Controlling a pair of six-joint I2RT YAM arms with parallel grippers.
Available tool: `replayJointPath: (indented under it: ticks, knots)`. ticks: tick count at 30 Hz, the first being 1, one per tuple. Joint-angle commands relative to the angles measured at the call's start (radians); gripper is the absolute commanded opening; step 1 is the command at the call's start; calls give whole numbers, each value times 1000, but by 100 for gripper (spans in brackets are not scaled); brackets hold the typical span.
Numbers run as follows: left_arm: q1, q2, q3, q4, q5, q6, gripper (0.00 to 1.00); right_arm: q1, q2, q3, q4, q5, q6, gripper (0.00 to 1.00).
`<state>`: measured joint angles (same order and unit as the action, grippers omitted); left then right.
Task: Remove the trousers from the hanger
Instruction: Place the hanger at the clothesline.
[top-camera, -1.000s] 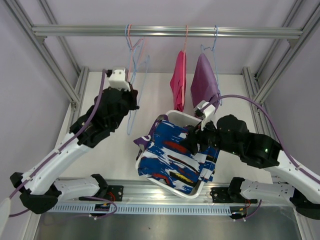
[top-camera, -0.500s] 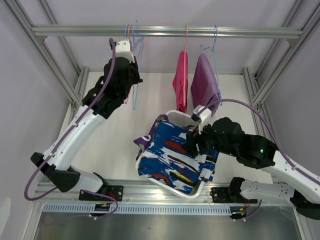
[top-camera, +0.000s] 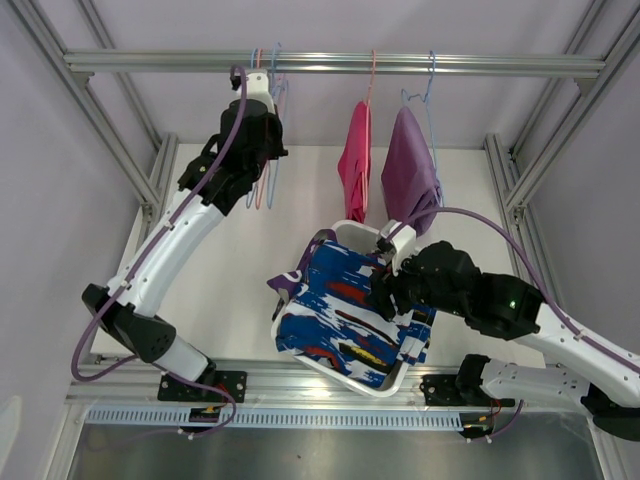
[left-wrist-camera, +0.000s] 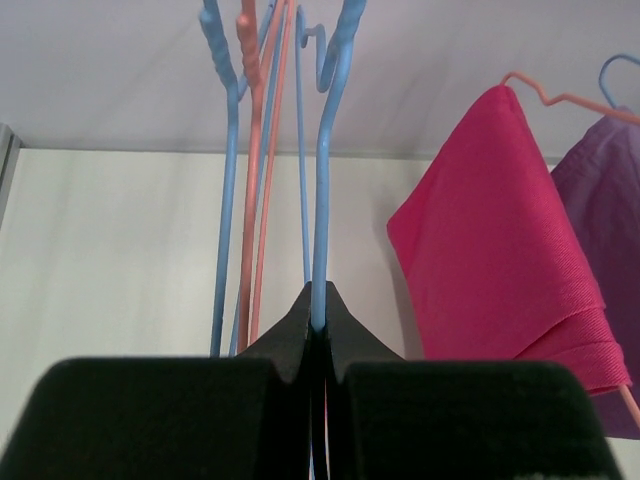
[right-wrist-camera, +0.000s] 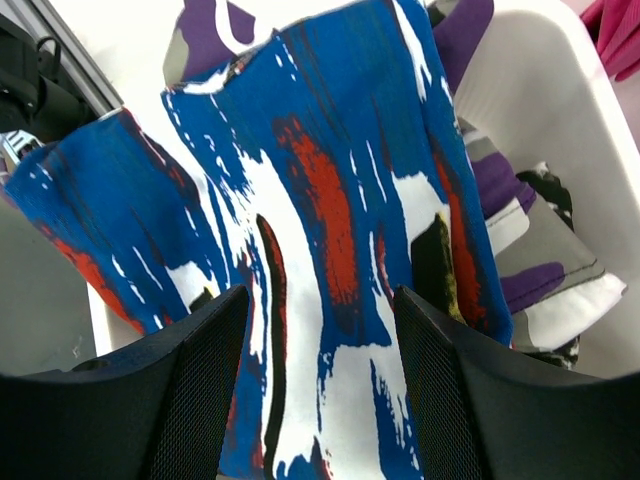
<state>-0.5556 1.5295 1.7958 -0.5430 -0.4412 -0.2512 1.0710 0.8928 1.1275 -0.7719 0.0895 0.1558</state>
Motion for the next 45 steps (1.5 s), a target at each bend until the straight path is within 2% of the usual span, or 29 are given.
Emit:
replayJointPath:
  ticks: [1,15,22,25,28,32,35,36,37,45]
  knots:
    - [17,15,51,0,30,1,0,-9,-32,-14,33,-5,-19,64]
    - [68,63,48,-14,56,-19,0,-28,-81,-78,46,-25,-24,65]
    - [66,17,-48,-14,68,-63,1,-34,-86,-94,52,-36,-22,67]
    - [66,-14,-91,-15,64,-83,4,-36,-87,-94,51,-34,-24,71]
    - [65,-58,-122,-17,67,-100,13,-37,-92,-94,46,-34,-24,74]
    - [56,-124,-147,-29,59,-103,30,-39,-106,-101,49,-34,-25,74]
    - [39,-161,-161,-40,56,-100,39,-42,-120,-113,54,-33,-28,76]
    - [34,-186,-115,-47,53,-102,39,-42,-121,-117,59,-31,-29,77]
    - [26,-199,-160,-57,49,-100,40,-42,-126,-121,60,-31,-29,78]
    - [-59,-319,-124,-64,68,-86,48,-43,-147,-133,66,-25,-32,79]
